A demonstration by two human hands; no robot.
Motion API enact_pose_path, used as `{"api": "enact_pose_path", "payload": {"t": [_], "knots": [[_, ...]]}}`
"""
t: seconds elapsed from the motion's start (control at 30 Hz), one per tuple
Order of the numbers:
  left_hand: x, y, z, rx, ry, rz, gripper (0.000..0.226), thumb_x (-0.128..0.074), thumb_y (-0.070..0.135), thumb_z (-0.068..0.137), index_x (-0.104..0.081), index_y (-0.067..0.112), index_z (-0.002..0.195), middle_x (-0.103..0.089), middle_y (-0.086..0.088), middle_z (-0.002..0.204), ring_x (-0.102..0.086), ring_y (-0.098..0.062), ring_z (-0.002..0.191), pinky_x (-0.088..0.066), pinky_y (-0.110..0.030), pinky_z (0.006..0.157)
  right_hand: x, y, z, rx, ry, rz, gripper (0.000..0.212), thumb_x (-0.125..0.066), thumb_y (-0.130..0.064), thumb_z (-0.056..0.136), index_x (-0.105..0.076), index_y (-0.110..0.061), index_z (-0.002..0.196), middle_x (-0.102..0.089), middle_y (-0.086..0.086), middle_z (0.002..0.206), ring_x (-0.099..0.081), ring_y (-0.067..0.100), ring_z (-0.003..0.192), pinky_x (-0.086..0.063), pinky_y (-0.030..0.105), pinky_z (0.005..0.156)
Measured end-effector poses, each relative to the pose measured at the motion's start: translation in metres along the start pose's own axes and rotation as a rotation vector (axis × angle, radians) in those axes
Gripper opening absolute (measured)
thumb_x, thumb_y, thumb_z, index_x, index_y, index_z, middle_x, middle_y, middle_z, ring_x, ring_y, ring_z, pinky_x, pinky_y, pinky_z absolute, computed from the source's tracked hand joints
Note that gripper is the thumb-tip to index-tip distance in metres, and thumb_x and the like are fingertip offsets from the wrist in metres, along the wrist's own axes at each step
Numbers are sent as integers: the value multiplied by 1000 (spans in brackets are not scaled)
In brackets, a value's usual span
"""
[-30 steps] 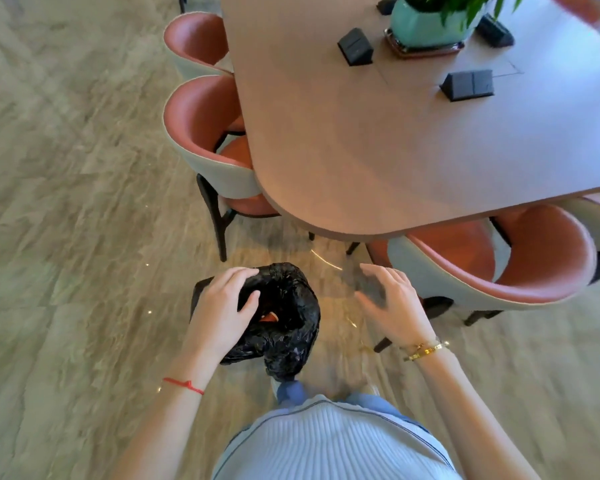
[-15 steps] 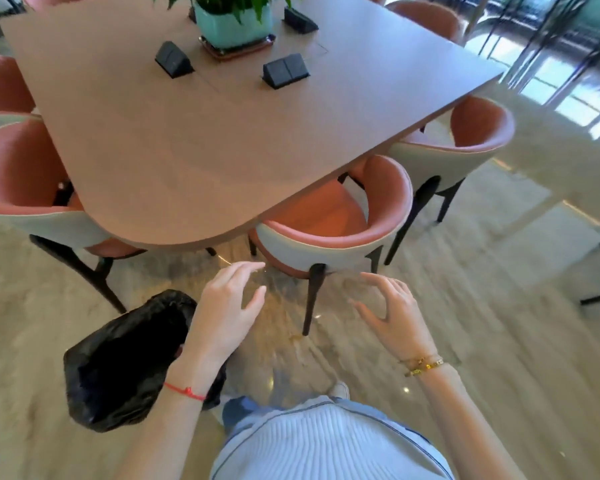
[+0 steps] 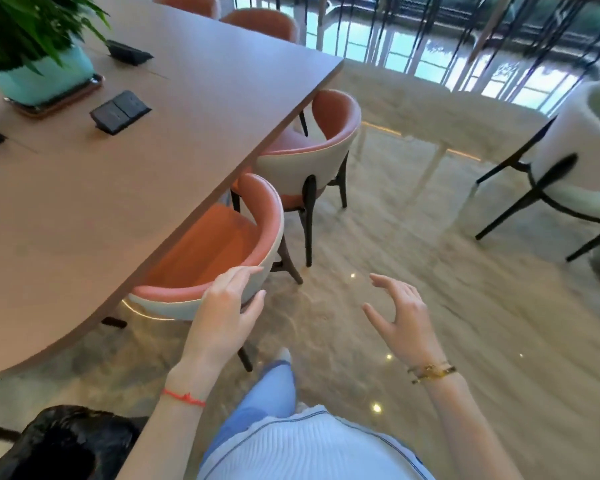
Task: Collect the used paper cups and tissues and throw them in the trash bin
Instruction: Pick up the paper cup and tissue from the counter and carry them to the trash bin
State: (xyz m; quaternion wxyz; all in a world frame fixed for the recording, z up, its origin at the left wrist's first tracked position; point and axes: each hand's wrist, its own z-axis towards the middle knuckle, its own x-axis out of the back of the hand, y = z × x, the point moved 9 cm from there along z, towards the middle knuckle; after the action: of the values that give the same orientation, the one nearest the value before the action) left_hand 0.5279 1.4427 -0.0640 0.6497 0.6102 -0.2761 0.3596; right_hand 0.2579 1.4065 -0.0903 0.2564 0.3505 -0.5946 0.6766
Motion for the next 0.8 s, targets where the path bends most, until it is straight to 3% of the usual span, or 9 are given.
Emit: {"api": "enact_pose_path", "payload": {"t": [0.13, 0.27, 0.43, 0.6, 0.8], "knots": [[-34, 27, 59, -85, -83, -7, 35, -64, 19, 89, -60, 19, 123, -63, 5, 117, -58, -12, 108, -47, -30, 95, 22, 39, 29, -94, 74, 13, 43, -73, -18, 80, -59, -10, 120, -65, 3, 112, -55, 21, 111, -33, 20, 96], [-66, 49, 130, -152, -126, -17, 36, -66, 20, 88, -60, 21, 124, -63, 6, 117, -58, -8, 108, -41, -18, 93, 44, 74, 71, -166, 147, 31, 43, -74, -15, 79, -59, -10, 119, -64, 1, 110, -55, 21, 109, -29, 14, 93], [-103, 84, 242, -241, -150, -42, 38, -64, 23, 90, -58, 21, 127, -62, 5, 123, -56, -11, 116, -45, -31, 102, 82, 122, 147, -240, 219, 19, 45, -73, -19, 80, -58, -11, 121, -65, 3, 112, -54, 19, 111, -34, 21, 97], [-132, 127, 351, -316, -179, -90, 38, -66, 19, 88, -60, 19, 126, -63, 5, 121, -57, -10, 112, -48, -35, 100, 119, 161, 230, -294, 282, 3, 44, -74, -17, 79, -59, -11, 120, -65, 3, 111, -55, 19, 109, -32, 17, 95], [-167, 167, 451, -374, -254, -101, 40, -65, 21, 90, -57, 20, 129, -59, 8, 126, -53, -6, 119, -40, -23, 102, 146, 202, 310, -342, 319, 0, 44, -74, -16, 78, -59, -12, 119, -65, 2, 109, -55, 19, 107, -29, 13, 92]]}}
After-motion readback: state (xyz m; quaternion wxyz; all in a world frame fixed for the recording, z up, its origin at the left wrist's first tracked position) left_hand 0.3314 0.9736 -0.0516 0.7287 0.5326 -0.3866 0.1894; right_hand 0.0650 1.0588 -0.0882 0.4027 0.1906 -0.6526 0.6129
